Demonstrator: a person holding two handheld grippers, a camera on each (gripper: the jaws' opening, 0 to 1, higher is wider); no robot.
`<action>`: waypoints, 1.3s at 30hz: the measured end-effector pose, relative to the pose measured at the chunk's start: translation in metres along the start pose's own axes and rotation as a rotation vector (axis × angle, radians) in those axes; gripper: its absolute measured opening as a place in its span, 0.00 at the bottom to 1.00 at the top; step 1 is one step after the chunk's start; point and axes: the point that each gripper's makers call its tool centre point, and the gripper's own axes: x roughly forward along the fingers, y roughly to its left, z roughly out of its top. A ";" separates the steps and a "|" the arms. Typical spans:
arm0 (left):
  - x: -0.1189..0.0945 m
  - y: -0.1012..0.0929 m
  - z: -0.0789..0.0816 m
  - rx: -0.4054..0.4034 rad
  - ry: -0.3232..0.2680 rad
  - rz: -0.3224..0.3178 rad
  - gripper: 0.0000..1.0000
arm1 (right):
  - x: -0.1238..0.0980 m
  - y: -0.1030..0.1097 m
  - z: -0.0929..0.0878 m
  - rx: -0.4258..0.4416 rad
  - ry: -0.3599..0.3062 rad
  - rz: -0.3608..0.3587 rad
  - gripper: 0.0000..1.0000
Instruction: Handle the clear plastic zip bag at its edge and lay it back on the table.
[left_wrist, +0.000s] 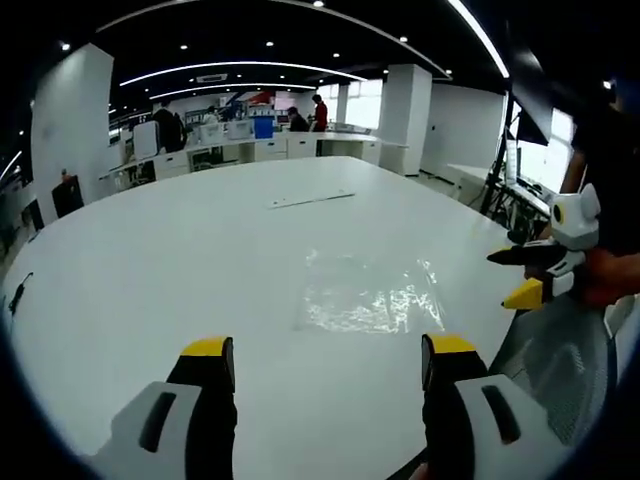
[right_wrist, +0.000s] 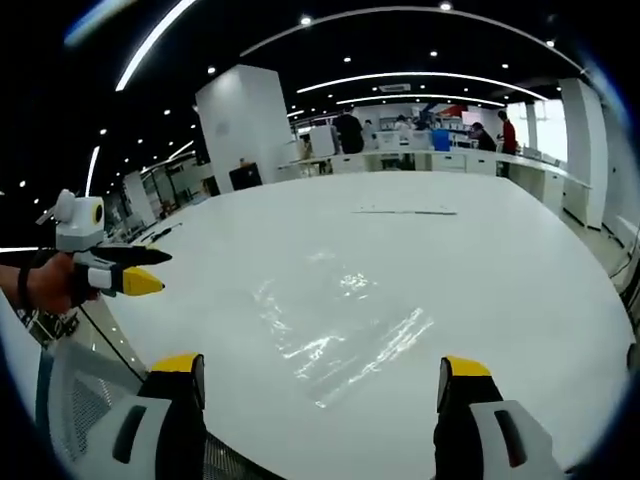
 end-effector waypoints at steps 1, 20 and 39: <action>0.000 0.001 0.000 -0.001 0.000 0.003 0.76 | 0.000 0.000 0.000 -0.001 0.000 0.000 0.98; 0.001 0.005 -0.004 -0.004 0.009 0.000 0.76 | 0.001 0.000 -0.003 -0.004 0.008 0.000 0.98; 0.002 -0.001 -0.004 0.003 0.014 -0.003 0.76 | 0.003 -0.003 -0.004 -0.002 0.004 -0.007 0.97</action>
